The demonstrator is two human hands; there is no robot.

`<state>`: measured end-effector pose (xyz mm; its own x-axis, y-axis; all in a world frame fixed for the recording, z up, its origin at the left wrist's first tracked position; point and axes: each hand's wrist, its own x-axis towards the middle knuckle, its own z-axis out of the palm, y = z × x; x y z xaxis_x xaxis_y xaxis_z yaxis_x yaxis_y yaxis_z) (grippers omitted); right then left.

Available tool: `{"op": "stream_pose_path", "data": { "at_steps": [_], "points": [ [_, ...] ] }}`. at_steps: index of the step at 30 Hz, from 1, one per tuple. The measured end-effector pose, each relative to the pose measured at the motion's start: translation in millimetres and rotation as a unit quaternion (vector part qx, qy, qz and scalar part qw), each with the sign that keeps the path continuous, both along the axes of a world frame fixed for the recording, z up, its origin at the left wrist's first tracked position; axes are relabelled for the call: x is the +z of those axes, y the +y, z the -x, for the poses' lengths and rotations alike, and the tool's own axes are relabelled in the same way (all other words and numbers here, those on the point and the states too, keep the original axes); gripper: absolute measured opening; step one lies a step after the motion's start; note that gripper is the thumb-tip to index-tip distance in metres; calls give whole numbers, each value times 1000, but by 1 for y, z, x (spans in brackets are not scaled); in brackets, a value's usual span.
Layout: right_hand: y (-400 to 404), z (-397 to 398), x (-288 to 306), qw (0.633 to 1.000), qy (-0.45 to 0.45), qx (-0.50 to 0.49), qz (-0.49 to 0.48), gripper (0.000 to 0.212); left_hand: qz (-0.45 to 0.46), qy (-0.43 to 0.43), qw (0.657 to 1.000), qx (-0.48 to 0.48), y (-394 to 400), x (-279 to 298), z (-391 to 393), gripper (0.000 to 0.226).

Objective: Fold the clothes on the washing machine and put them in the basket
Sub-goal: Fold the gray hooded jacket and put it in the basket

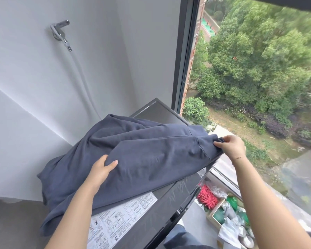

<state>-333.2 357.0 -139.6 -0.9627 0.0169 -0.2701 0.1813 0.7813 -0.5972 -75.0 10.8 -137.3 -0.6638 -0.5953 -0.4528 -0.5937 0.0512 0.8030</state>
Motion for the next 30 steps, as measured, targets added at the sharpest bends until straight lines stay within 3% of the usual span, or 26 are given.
{"op": "stream_pose_path", "data": {
  "at_steps": [5, 8, 12, 19, 21, 24, 27, 28, 30],
  "points": [
    [-1, 4, 12, 972, 125, 95, 176, 12, -10, 58, 998, 4, -7, 15, -15, 10],
    [-16, 15, 19, 960, 73, 90, 255, 13, 7, 81, 996, 33, -7, 18, -14, 10],
    [-27, 30, 13, 973, 78, 142, 165, 14, 64, 52, 996, 21, -7, 16, -8, 7],
    [-23, 33, 5, 979, 89, 131, 127, 18, 125, 15, 992, -4, -20, 10, -16, 14],
    [-28, 28, -7, 987, 67, 128, 69, 22, 175, -61, 982, -25, -19, -3, -14, 27],
    [-27, 15, -20, 996, 56, 70, 2, 39, 296, -171, 939, -44, 0, -16, -14, 62],
    [-21, -16, -18, 992, 91, -79, 33, 28, 381, -47, 921, -65, 25, -19, -29, 66],
    [-20, -27, -18, 992, 51, -103, 59, 28, 389, -26, 913, -122, 33, -22, -37, 68],
    [-24, -54, -15, 983, -69, -100, 137, 48, 369, -61, 895, -242, 48, -32, -50, 78]
  ]
}}
